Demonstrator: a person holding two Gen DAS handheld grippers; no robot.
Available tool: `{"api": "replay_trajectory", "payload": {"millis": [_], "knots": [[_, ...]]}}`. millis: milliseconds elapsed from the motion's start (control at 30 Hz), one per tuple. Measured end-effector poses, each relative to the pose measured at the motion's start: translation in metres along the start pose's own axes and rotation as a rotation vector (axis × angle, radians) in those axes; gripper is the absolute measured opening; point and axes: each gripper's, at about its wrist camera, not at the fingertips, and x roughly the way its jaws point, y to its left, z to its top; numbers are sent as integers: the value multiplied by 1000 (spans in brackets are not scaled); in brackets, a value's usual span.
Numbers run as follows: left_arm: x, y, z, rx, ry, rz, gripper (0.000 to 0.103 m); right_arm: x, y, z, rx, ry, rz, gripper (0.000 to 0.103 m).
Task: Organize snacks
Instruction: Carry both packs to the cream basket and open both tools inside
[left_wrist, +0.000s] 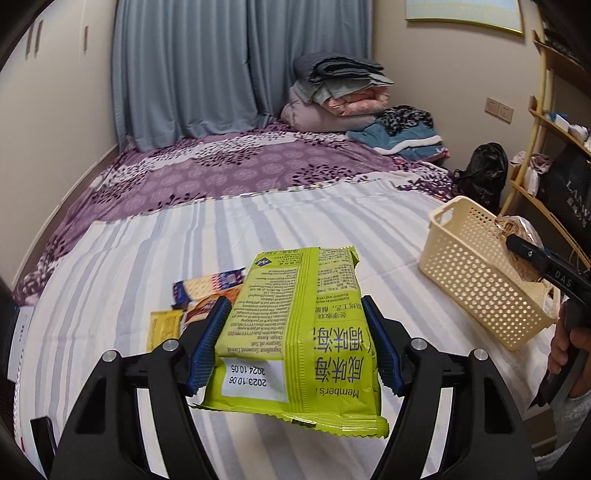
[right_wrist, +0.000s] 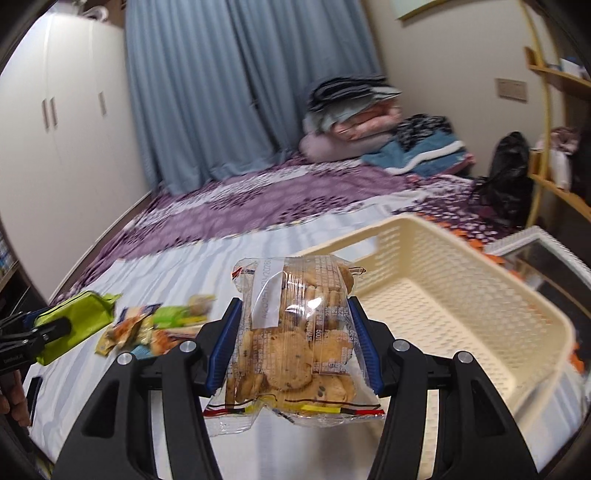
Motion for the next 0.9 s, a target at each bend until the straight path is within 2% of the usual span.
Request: {"api": "replay_trajectory", "payload": {"millis": [133,233,300,333,367,633,900], "knots": [[3,-29,14,39,-14,-45,72,-6,-39,-1,32,-16,-108,57],[8,-53,23,75,-18,-78,72,-4,-64,-6,59,4,-159,59],[12,-71,30,101,-20,-105,72,-2,-78,-10,89,7,-191,66],[14,-82,33,116,-22,-120,72,-2,-84,-12,101,4,-197,76],[16,-91,36,130,-24,-133,72,-3,-91,-14,117,-4,-202,78],[38,-161,59,222,-39,-231,72,-11,-108,-24,149,-42,-229,78],[80,-221,76,267,2,-322,72,-19,-117,-29,161,-81,-242,78]]}}
